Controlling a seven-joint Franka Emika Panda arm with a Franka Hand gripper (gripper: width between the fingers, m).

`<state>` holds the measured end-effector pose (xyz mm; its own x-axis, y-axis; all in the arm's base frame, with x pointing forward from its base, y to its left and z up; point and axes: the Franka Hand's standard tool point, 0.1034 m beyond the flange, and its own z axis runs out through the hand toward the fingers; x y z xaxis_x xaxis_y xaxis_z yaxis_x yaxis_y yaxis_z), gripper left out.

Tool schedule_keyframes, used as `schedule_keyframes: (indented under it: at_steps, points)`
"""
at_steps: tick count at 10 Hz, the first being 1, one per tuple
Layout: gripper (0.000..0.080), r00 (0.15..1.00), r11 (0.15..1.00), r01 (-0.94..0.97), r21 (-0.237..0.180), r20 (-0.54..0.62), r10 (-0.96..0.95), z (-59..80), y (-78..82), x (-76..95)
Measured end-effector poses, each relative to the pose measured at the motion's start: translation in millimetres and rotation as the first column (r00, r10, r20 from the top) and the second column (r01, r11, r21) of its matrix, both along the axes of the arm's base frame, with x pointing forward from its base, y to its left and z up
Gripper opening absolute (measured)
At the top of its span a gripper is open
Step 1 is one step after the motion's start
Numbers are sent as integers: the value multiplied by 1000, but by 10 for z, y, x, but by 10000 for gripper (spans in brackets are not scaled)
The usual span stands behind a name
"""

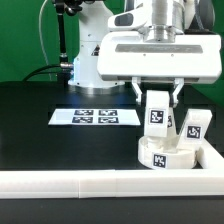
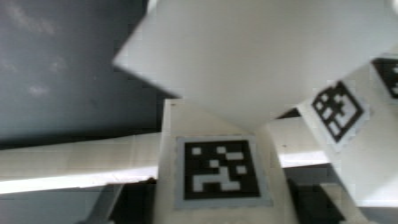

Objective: Assemble stool

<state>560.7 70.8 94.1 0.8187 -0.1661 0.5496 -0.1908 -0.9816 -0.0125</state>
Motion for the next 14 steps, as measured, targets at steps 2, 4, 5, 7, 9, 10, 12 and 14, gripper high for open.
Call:
schedule_keyframes:
  at_steps: [2,4,5,7,9,10,12,14]
  points:
    - [337,1000,1000,5,0,-7,-5,-28,4,-46]
    - [337,1000,1000,3,-2,-10,-3,-51,8,-57]
    - [337,1000,1000,4,-5,-11,-4,-68,-10,-60]
    - [337,1000,1000,3,-11,-20,-3,-121,-21,-82]
    - [337,1000,1000,1,-14,-22,-2,-132,-29,-82]
    - [337,1000,1000,-1,-15,-22,0,-132,-31,-82]
    - [338,1000,1000,-2,-16,-23,1,-134,-31,-83]
    - [510,1000,1000,-9,-17,-30,9,-112,-28,-78]
